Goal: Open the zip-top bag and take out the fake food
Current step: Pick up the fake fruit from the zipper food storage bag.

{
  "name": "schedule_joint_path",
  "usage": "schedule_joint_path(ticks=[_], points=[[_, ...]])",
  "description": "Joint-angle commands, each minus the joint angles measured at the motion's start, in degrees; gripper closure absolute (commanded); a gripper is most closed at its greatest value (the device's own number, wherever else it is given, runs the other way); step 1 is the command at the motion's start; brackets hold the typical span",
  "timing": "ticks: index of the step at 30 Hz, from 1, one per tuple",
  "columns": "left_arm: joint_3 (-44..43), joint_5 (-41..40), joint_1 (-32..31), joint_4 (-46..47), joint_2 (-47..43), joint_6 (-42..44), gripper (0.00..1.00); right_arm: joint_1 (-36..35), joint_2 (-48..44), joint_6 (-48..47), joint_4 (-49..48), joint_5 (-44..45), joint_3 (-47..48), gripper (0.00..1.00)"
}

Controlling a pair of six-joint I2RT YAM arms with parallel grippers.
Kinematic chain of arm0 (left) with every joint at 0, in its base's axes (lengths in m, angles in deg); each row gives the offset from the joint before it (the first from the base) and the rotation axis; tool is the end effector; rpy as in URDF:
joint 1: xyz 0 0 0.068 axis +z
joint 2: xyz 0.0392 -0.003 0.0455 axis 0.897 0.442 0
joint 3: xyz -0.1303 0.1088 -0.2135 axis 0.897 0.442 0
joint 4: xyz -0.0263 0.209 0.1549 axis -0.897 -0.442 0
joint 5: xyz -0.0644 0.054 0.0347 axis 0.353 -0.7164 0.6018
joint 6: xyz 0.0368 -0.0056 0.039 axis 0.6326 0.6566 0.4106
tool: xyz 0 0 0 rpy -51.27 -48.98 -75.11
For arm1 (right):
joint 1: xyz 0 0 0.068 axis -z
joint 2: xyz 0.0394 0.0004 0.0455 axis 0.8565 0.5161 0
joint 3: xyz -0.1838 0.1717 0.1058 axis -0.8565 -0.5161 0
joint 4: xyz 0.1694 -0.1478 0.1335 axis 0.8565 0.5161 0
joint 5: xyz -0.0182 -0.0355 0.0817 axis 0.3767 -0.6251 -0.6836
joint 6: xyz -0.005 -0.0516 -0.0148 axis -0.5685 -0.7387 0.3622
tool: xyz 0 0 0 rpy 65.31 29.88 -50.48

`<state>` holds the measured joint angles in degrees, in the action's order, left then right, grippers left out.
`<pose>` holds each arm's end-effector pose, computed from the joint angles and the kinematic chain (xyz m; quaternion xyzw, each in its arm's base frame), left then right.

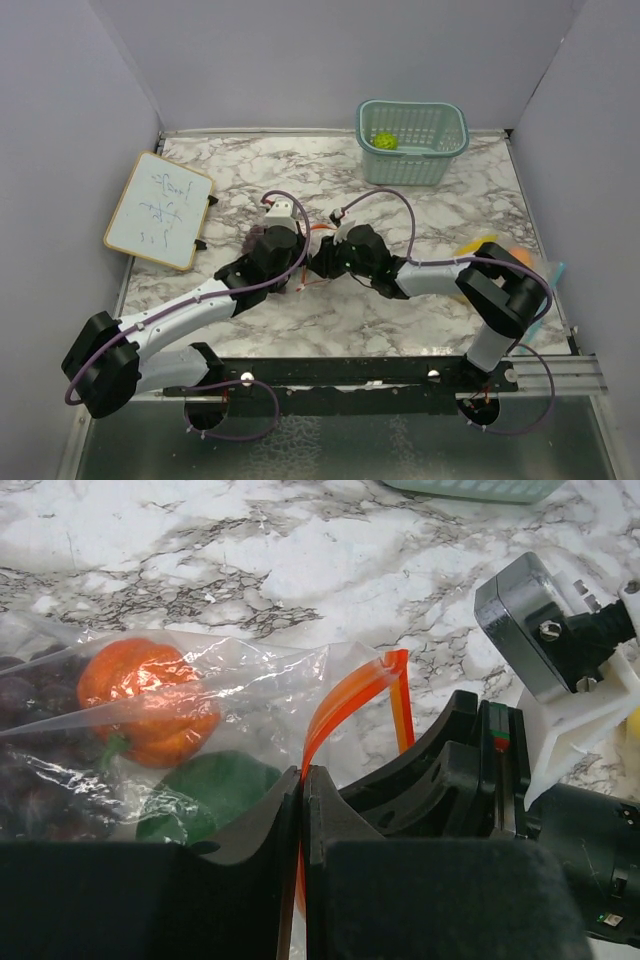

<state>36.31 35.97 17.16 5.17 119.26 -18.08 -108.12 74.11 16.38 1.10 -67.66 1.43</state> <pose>0.1839 -0.1743 0.2522 -0.0093 0.8262 -0.2141 0.5210 0.2214 0.2635 0.1611 -0.1661 0.8348 0.3792 0.3631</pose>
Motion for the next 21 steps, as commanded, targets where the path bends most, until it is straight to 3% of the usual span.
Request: schedule_joint_path(ticks=[1, 3, 6, 9, 12, 17, 21], points=[[1.07, 0.72, 0.20, 1.02, -1.03, -0.79, 0.92, -0.64, 2.04, 2.19, -7.98, -1.45, 1.69, 0.78], [1.53, 0.48, 0.20, 1.33, -1.03, -0.95, 0.92, -0.62, 2.24, 3.06, -9.51, -2.01, 1.74, 0.76], [1.74, 0.16, 0.18, 1.43, -1.10, -1.12, 0.92, -0.73, 3.07, 3.83, -10.21, -2.42, 2.53, 0.63], [1.79, 0.23, 0.18, 1.79, -1.06, -1.13, 0.92, -0.85, 4.95, 4.64, -8.77, -2.21, 4.26, 0.36], [1.68, 0.30, 0.20, 1.75, -0.91, -1.04, 0.92, -1.61, 7.03, 4.98, -6.67, -0.79, 5.98, 0.18], [1.98, 0.14, 0.20, 1.81, -1.12, -0.95, 0.92, -3.28, 10.35, 3.85, -1.55, 2.49, 9.95, 0.05], [2.17, 0.19, 0.20, 1.97, -1.04, -0.96, 0.92, -3.93, 13.80, 3.48, 0.97, 2.09, 13.27, 0.00]])
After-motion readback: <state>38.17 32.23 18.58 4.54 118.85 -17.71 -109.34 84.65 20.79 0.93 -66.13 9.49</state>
